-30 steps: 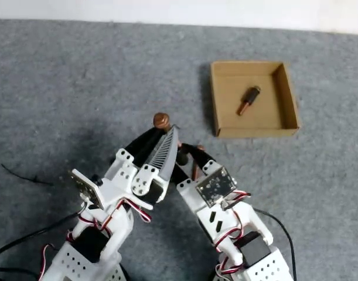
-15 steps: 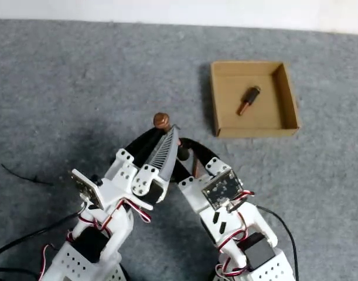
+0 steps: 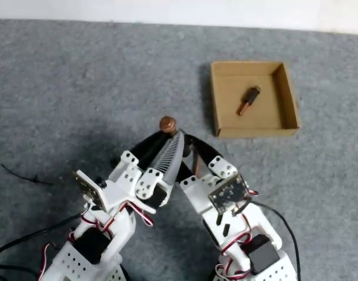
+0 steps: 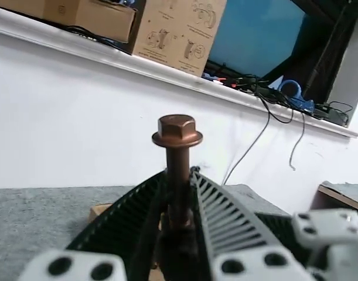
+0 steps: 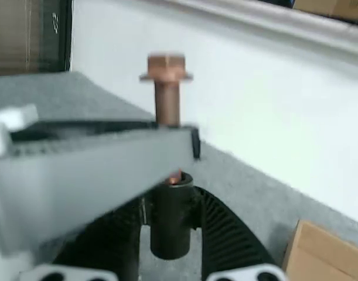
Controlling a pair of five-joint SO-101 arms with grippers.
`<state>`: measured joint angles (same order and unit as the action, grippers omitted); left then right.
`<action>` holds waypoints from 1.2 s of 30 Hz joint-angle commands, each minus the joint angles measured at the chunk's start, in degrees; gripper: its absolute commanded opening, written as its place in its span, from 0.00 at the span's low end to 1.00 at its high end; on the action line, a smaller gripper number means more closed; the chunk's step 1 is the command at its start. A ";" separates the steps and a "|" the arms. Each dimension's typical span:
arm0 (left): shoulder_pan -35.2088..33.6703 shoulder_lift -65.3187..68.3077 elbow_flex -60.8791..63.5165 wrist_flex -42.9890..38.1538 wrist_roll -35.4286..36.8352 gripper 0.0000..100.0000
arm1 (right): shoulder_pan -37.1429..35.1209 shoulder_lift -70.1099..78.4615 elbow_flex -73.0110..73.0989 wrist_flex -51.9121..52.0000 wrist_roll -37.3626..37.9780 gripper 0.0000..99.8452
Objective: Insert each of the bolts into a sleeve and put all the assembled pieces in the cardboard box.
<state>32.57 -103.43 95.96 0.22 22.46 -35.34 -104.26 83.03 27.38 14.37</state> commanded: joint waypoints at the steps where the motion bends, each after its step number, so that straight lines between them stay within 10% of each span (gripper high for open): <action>1: 1.19 -0.66 1.19 0.00 0.26 0.01 | -0.57 -1.01 -4.70 -0.04 0.35 0.00; 10: -0.92 -0.66 0.66 -0.18 0.26 0.02 | -0.48 -1.01 -4.44 -0.04 0.26 0.00; 17: -0.92 -0.48 1.19 0.00 0.26 0.23 | -0.40 -1.01 -4.00 0.04 0.26 0.00; 36: -14.46 -0.84 -1.98 -1.76 0.70 0.10 | 4.79 -1.01 1.45 -0.13 0.18 0.00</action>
<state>18.95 -103.43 95.69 -0.48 22.55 -33.85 -104.18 85.32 27.47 14.37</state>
